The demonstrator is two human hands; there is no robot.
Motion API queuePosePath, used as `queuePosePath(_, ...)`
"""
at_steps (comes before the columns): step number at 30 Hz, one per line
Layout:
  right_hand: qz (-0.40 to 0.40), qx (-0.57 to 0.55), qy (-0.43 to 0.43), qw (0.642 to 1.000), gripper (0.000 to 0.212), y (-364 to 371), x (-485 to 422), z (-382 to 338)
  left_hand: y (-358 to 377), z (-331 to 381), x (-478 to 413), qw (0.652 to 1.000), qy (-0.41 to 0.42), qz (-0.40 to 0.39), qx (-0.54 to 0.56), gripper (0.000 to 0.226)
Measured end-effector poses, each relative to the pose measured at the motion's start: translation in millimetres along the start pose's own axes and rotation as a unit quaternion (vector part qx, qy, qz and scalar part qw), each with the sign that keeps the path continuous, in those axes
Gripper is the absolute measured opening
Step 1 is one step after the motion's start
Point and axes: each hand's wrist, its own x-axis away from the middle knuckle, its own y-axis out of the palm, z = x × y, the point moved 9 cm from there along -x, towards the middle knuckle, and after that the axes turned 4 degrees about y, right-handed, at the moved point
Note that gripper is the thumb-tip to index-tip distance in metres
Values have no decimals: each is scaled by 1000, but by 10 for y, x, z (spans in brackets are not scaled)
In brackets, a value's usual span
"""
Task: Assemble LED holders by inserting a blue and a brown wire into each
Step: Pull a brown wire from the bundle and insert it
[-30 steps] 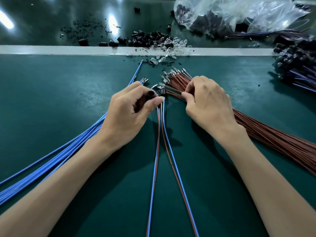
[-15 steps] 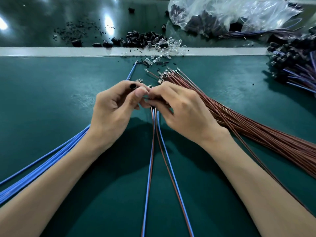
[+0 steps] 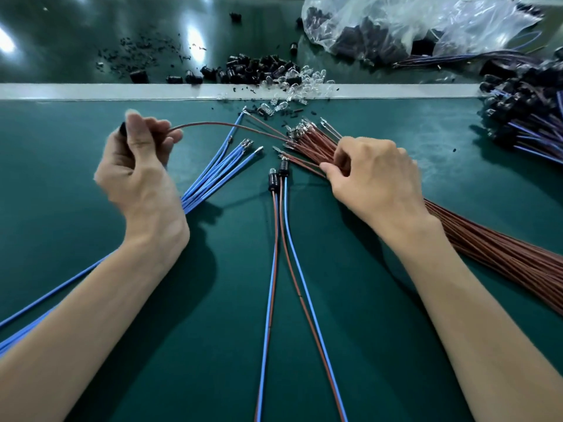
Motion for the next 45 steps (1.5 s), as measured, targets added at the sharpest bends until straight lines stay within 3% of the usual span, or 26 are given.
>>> queuePosePath(5,4,-29,-32,999,37,-103,-25,14,44,56,32,999,27,-11,-26,23)
queuePosePath(7,-15,-156,-32,987,46,-122,-20,-44,170,63,80,995,33,-72,-55,20)
queuePosePath(8,-38,-265,-9,963,48,-97,-20,-53,255,70,119,990,41,-115,-72,18)
queuePosePath(9,-71,-396,33,915,48,-30,-14,-49,339,82,169,982,52,-159,-86,15)
queuePosePath(11,-158,-623,138,754,46,196,52,-119,464,117,270,967,78,-225,-96,12)
queuePosePath(13,-213,-727,201,621,43,369,133,-234,525,181,350,954,106,-264,-92,15)
queuePosePath(15,-227,-770,235,547,42,460,176,-294,573,251,433,937,142,-304,-98,24)
queuePosePath(16,-225,-779,240,533,43,482,180,-297,616,278,494,923,161,-336,-99,26)
queuePosePath(20,-190,-781,216,554,45,439,129,-260,809,263,787,844,210,-477,-130,32)
queuePosePath(24,-183,-809,188,526,45,377,104,-286,879,162,955,781,228,-552,-185,34)
queuePosePath(28,-190,-825,159,508,44,346,116,-363,903,99,1040,740,240,-589,-220,34)
queuePosePath(31,-189,-818,143,525,44,322,111,-388,914,119,1039,742,237,-587,-220,35)
queuePosePath(36,-145,-784,130,590,43,273,74,-317,856,246,897,801,247,-507,-198,30)
queuePosePath(39,-117,-773,133,609,42,258,49,-246,786,257,772,830,258,-433,-238,33)
queuePosePath(41,-109,-769,132,616,41,257,36,-221,785,199,745,824,251,-424,-280,34)
queuePosePath(45,-106,-761,121,628,32,267,41,-227,873,113,892,775,257,-496,-295,29)
